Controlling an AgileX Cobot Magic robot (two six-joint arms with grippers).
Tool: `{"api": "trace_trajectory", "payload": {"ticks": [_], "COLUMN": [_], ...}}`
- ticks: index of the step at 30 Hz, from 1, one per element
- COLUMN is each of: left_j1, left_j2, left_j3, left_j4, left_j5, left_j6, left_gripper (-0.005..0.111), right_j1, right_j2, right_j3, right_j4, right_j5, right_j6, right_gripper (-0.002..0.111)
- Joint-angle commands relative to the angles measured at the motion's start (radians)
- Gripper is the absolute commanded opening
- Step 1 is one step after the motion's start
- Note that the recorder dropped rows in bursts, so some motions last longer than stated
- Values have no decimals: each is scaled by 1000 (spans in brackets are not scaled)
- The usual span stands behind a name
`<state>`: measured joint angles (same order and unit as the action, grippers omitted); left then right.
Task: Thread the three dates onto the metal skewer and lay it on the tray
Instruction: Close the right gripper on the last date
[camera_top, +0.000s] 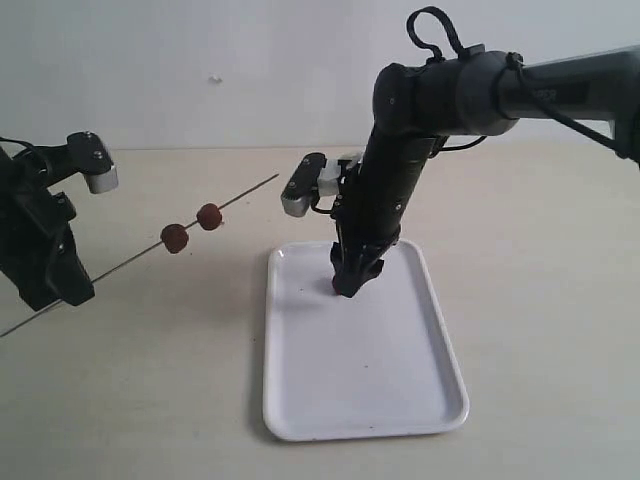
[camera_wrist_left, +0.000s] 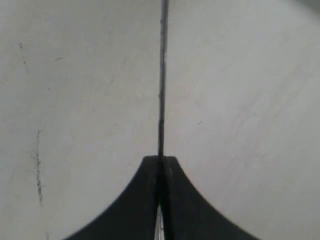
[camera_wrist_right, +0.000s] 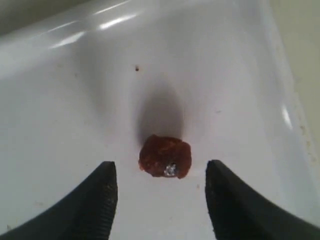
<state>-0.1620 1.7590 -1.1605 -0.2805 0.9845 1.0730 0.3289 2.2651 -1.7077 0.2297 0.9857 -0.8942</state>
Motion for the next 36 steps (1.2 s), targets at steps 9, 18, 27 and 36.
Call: {"api": "trace_trajectory", "payload": {"ticks": [9,18,27,36], "left_j1": [2,2,2,2], "left_j2": [-4,-4,-4,-4], "left_j3": [-3,-3,-3,-3], "left_j4": [-21,-37,-47,-49], "left_j5": [-6,-7,-21,-33], "left_j6": [-7,-7,-7,-7], "left_gripper": [0,0,0,0], "right_j1": [9,9,9,9], "right_j2": [17,43,55,55], "right_j3": [-15,-15,-15,-15], "right_j4": [-11,-4,-51,-49], "right_j5": [-60,-60,-67,-65], "right_j6": [9,43,54,54], "right_gripper": [53,53,53,44]}}
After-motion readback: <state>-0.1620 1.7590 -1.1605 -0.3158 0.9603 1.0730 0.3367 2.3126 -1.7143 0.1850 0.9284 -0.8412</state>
